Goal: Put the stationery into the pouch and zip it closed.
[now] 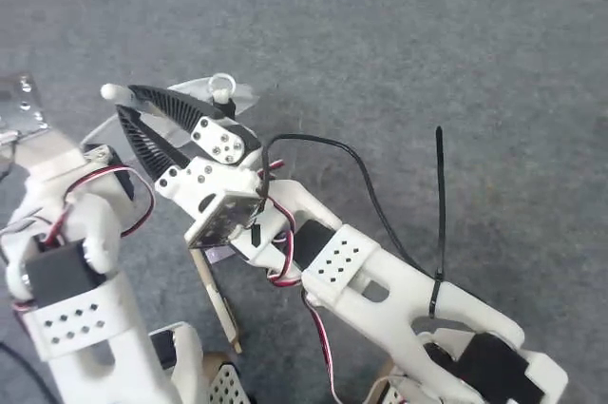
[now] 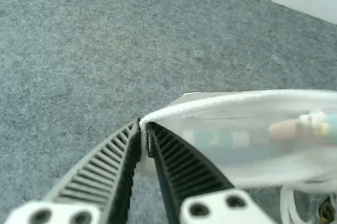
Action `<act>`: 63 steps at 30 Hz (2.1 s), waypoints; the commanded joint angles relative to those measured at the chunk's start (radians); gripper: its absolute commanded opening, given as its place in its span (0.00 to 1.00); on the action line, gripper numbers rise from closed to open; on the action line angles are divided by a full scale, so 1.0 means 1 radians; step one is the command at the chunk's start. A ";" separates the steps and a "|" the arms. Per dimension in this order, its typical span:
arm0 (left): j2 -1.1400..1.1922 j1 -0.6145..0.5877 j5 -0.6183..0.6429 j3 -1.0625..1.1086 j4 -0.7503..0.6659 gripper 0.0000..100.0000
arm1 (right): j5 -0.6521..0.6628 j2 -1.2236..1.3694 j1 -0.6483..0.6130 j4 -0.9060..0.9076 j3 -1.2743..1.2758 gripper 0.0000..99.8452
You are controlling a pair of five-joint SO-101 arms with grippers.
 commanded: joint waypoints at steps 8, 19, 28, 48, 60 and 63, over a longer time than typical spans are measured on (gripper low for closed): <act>0.018 0.002 0.011 0.010 -0.018 0.01 | 0.002 -0.044 0.019 0.068 -0.006 0.17; 0.018 0.002 0.011 0.010 -0.018 0.01 | -0.002 -0.232 0.021 0.199 0.003 0.17; 0.017 0.000 0.011 0.007 -0.018 0.01 | -0.091 -0.349 0.019 0.424 -0.003 0.17; 0.017 -0.003 0.011 0.005 -0.032 0.01 | -0.489 -0.685 0.077 1.199 -0.002 0.17; 0.018 -0.081 0.015 0.004 -0.066 0.01 | -0.589 -0.595 0.088 1.492 0.000 0.17; 0.018 -0.083 0.015 0.004 -0.066 0.01 | -0.591 -0.456 0.088 1.484 0.000 0.17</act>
